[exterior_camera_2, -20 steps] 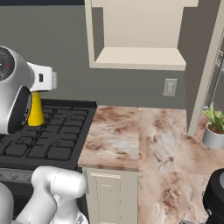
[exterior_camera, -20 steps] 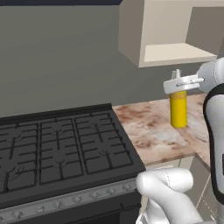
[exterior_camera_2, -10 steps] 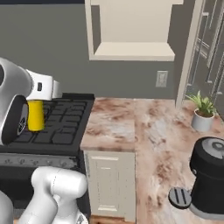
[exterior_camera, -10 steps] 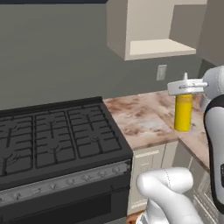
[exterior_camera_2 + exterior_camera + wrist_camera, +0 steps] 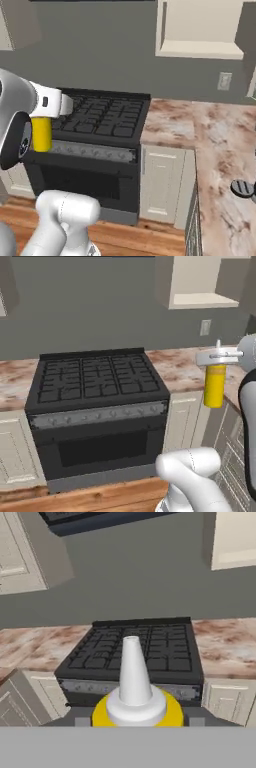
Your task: Move the mustard and shaker from the cabinet to the dining counter.
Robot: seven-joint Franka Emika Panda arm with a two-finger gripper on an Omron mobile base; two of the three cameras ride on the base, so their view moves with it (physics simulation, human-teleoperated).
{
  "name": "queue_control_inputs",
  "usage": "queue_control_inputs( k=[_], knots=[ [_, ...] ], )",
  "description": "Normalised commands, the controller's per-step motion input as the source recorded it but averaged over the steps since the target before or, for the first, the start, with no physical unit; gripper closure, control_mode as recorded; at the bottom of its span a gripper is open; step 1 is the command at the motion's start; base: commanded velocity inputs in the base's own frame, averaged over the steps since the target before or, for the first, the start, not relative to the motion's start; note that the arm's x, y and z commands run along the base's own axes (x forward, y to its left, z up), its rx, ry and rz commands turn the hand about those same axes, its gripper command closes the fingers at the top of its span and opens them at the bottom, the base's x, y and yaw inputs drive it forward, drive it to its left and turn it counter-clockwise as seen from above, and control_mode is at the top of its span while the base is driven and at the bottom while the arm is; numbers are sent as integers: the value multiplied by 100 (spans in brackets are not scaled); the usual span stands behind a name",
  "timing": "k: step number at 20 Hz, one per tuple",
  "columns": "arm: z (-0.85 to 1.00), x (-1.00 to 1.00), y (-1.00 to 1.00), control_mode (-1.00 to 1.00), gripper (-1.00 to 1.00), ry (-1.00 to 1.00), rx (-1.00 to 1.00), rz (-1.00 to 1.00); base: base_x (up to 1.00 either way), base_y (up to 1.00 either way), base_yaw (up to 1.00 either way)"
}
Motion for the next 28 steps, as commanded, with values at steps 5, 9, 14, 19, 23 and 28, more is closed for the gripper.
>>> queue_control_inputs(
  k=[5,9,14,19,23,28],
  knots=[
    [0,0,0,100,100,0,0,0,-21,72,79],
    [0,0,0,100,100,0,0,0,-20,63,81],
    [0,0,0,100,100,0,0,0,-5,68,79],
    [0,0,0,100,100,0,0,0,1,56,74],
    [0,0,0,100,100,0,0,0,35,31,63],
    [0,0,0,100,100,0,0,0,88,12,45]
  ],
)
